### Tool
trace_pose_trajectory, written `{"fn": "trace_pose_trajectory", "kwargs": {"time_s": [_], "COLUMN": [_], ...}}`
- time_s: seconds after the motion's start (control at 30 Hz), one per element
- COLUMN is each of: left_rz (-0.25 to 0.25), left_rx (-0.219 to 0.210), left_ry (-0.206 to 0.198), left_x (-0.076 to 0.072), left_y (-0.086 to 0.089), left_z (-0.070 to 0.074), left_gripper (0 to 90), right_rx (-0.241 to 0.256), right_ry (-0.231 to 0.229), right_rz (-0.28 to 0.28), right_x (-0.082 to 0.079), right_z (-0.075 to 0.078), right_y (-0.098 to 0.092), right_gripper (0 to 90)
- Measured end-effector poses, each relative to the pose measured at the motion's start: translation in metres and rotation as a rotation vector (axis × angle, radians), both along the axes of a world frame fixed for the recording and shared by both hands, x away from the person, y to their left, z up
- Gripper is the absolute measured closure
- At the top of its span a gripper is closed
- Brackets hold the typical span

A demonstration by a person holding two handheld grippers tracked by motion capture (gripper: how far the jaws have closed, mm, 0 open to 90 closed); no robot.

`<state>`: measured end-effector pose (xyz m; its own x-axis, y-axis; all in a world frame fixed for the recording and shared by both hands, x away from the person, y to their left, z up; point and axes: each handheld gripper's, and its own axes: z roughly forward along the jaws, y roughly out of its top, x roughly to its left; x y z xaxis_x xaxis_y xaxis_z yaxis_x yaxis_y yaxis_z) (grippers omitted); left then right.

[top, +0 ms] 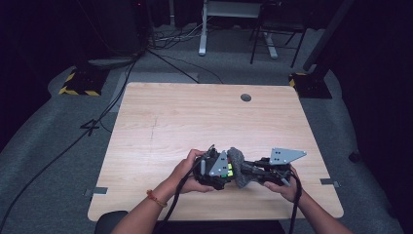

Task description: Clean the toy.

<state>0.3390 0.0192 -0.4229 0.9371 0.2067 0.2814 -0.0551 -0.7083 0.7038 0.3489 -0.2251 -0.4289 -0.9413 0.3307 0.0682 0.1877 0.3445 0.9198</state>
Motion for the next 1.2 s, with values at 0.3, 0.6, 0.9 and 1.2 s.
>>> {"fn": "trace_pose_trajectory", "kwargs": {"time_s": [0.3,0.6,0.9,1.2], "left_rz": [-0.003,-0.029,-0.044,-0.008], "left_rx": [-0.115,-0.172,-0.161,-0.092], "left_ry": [0.006,0.001,0.010,0.012], "left_x": [0.001,-0.001,0.001,0.003], "left_y": [0.010,0.015,0.016,0.010], "left_z": [0.012,0.018,0.013,0.004], "left_gripper": [33.2,33.2,32.5,32.7], "right_rx": [-0.118,-0.159,-0.020,0.030], "right_ry": [-0.053,-0.002,0.037,-0.003], "right_rz": [-0.068,-0.053,0.002,0.012], "right_x": [-0.002,0.004,0.004,0.000], "right_z": [-0.001,-0.015,-0.011,0.000], "right_y": [0.003,0.007,-0.001,-0.004], "right_gripper": [77.2,77.2,77.5,77.6]}}
